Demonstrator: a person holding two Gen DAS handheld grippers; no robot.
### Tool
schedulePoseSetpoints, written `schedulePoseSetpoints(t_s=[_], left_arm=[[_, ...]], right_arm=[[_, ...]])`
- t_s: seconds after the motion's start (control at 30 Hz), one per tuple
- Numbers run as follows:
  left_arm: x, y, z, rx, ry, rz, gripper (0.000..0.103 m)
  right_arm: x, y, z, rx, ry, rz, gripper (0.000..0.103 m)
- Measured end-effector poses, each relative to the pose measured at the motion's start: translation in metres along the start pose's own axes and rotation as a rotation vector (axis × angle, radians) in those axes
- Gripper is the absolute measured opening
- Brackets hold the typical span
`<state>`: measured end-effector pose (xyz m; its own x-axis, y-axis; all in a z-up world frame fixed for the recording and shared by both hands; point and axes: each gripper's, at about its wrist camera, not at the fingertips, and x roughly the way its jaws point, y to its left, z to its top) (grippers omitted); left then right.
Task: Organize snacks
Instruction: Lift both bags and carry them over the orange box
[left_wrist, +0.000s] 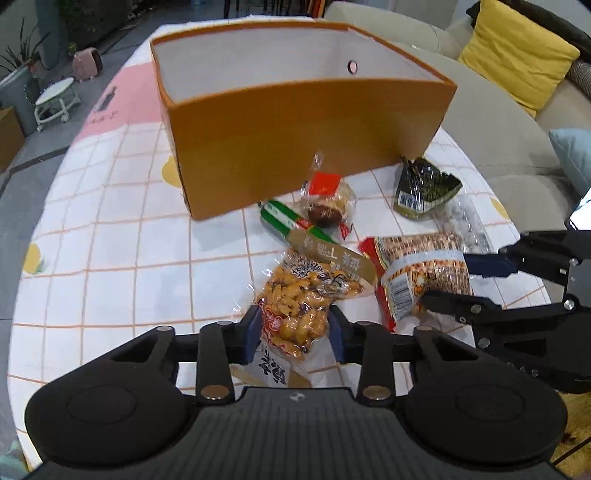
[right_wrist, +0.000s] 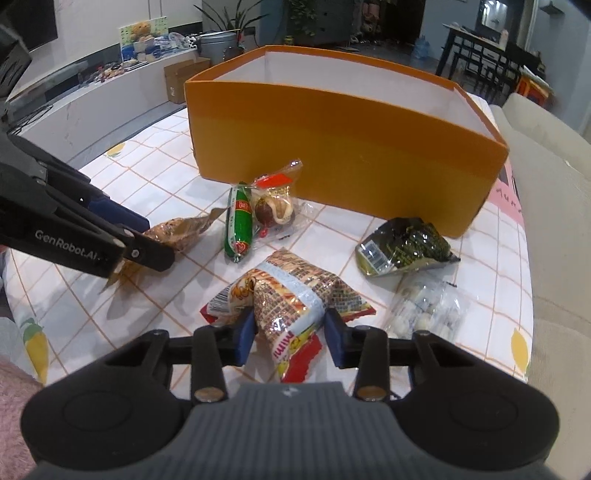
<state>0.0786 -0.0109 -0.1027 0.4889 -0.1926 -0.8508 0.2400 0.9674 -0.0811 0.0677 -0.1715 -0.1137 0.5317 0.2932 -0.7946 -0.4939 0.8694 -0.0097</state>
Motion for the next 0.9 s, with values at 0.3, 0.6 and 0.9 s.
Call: schedulePoseSetpoints(t_s=[0.3,0.6,0.9], left_arm=[[-0.013,0.003,0.005,-0.091,0.007,-0.166,0.04],[-0.024,-0.005,0.013,-0.089,-0.01,-0.152,0.039],[-0.052,-0.012,0.034,-0.075,-0.094,-0.122,0.039]], right_arm=[[-0.004,0.0,0.002,0.053,0.002,0.05,0.036],[-0.014,0.003,0.005,0.044,-0.018,0.025,0.035],[-0.044,-0.005,0.02,0.084,-0.1,-0.028,0.034]])
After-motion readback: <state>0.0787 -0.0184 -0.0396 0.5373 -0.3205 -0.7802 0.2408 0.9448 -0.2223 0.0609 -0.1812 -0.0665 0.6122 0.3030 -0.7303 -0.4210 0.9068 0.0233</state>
